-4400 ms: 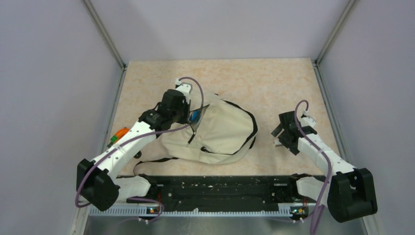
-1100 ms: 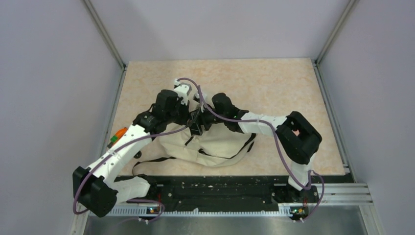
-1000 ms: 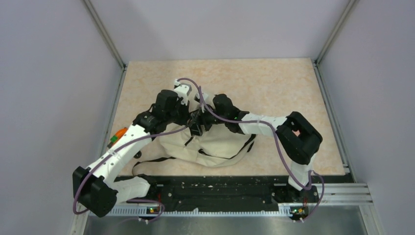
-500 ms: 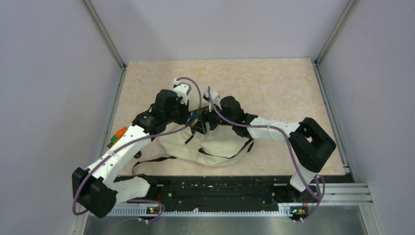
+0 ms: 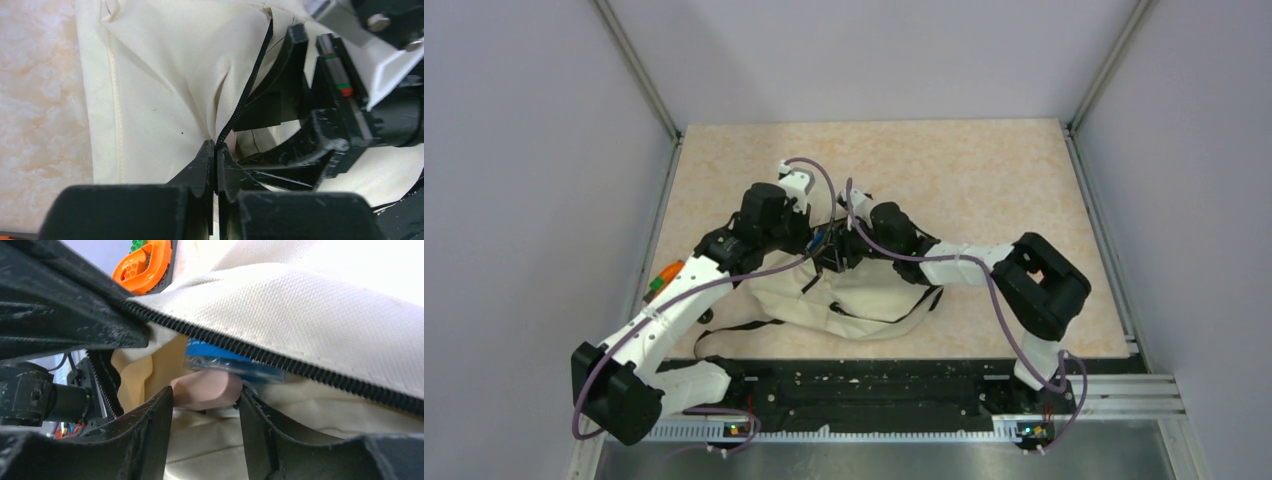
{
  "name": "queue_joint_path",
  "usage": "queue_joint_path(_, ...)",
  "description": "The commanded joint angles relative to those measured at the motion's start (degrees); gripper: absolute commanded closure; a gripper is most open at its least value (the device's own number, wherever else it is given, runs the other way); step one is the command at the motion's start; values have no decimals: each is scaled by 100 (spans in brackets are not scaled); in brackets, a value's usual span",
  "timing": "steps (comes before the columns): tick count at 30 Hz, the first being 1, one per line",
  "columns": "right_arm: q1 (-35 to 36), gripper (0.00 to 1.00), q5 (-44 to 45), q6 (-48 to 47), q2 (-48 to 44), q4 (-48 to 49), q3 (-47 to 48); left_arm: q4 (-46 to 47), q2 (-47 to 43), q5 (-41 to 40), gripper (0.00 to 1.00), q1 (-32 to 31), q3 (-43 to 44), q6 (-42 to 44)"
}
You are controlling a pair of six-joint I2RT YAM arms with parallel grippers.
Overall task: Pack the student bag
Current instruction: Place the stationery in the student bag, then pick up the stationery from the center of the board.
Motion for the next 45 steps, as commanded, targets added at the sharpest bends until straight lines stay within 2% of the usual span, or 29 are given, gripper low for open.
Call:
queue_joint_path(1,100,53,-457,240,463,778,430,498,-170,89,100,-28,111,-25)
queue_joint_path(8,176,52,-251,42,415,555,516,499,-130,108,100,-28,110,-32)
queue_joint_path(10,175,41,-6,-140,172,296,412,497,-123,89,100,-27,119,-37)
queue_joint_path(12,172,25,300,-336,-118,-86,298,481,-131,24,100,-25,119,-28)
queue_joint_path(13,166,23,462,-418,-276,-287,240,479,-140,-19,100,-27,119,-28)
queue_joint_path(18,57,18,1222,-596,-1401,-1299,-231,470,-195,-175,100,-28,111,-8)
queue_joint_path(23,-247,17,1771,-578,-2535,-2395,-667,462,-165,-178,100,-26,110,-6)
queue_joint_path(26,-776,17,2147,-226,-3255,-3119,-931,428,-121,-342,100,-27,115,-27)
queue_joint_path(30,-1690,17,3133,292,-3914,-4390,-1068,345,-15,-377,100,-28,180,-82)
queue_joint_path(34,-3028,19,3360,805,-4186,-5101,-1360,277,-7,-294,100,-25,220,-123)
queue_joint_path(36,-3603,20,3586,959,-4266,-5194,-1544,275,-42,-308,100,-25,208,-144)
queue_joint_path(41,-4365,20,4370,1165,-4354,-5013,-1988,290,-59,-259,100,-27,212,-202)
queue_joint_path(45,-4853,20,4262,1316,-4181,-4734,-2121,284,-29,-77,100,-28,215,-273)
